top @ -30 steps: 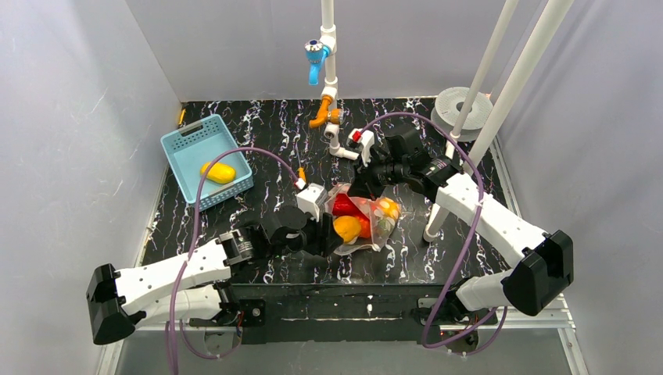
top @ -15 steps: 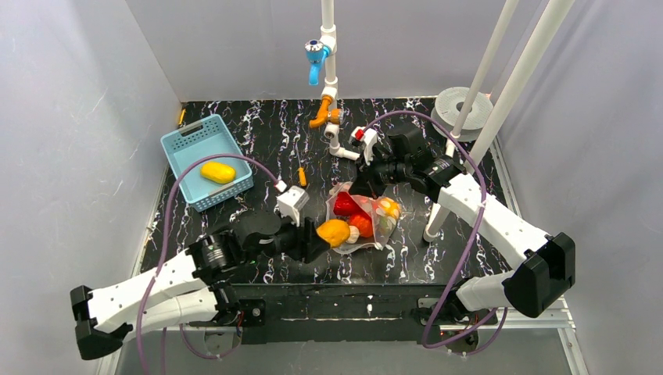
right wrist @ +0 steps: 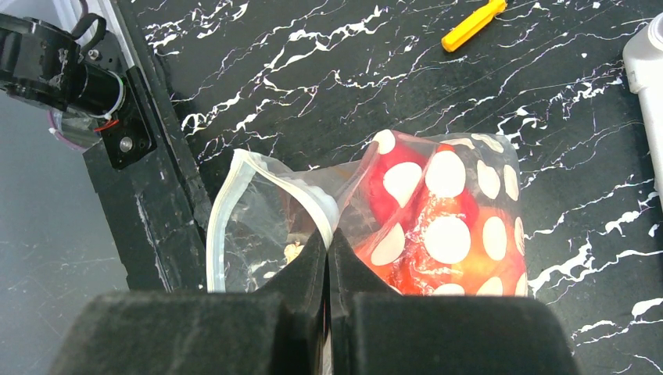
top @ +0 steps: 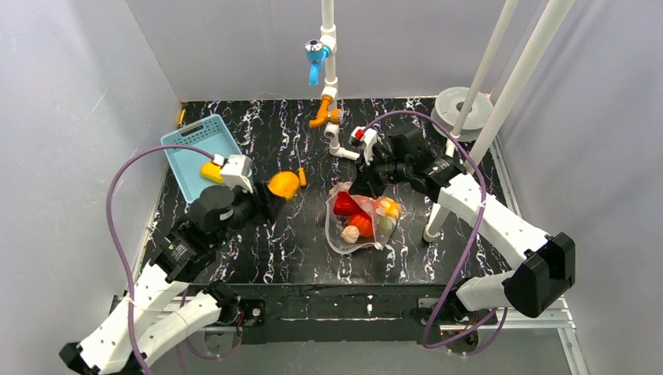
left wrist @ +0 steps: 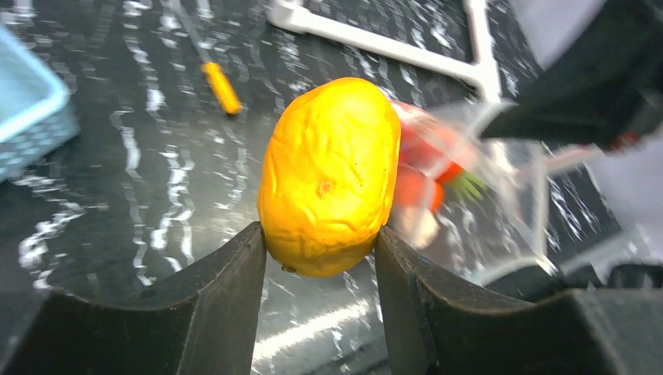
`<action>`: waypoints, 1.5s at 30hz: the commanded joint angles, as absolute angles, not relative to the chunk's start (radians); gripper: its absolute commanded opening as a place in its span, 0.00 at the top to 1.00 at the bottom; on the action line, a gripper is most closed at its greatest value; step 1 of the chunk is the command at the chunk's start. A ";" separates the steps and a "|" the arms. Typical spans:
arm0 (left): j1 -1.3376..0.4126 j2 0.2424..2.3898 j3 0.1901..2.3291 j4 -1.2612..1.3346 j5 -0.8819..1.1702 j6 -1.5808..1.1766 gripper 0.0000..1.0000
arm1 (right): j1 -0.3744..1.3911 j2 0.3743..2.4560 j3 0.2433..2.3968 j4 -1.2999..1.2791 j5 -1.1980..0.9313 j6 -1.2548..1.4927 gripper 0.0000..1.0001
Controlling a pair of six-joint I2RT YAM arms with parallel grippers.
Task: Open the zip-top bag and remove the fake food
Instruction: Place the fake fruit in the bin.
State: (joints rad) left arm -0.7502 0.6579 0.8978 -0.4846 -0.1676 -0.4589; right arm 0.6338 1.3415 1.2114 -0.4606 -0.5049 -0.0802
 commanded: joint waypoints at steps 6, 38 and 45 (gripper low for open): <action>-0.296 0.803 0.967 -0.399 -0.053 -0.366 1.00 | 0.624 1.305 1.199 -0.407 -0.528 -0.071 0.99; 0.108 1.484 1.064 -0.199 -0.240 -0.580 0.97 | 0.623 1.316 1.186 -0.391 -0.548 -0.061 0.99; 0.114 1.557 1.115 -0.213 -0.215 -0.597 0.88 | 0.623 1.319 1.186 -0.394 -0.548 -0.062 0.99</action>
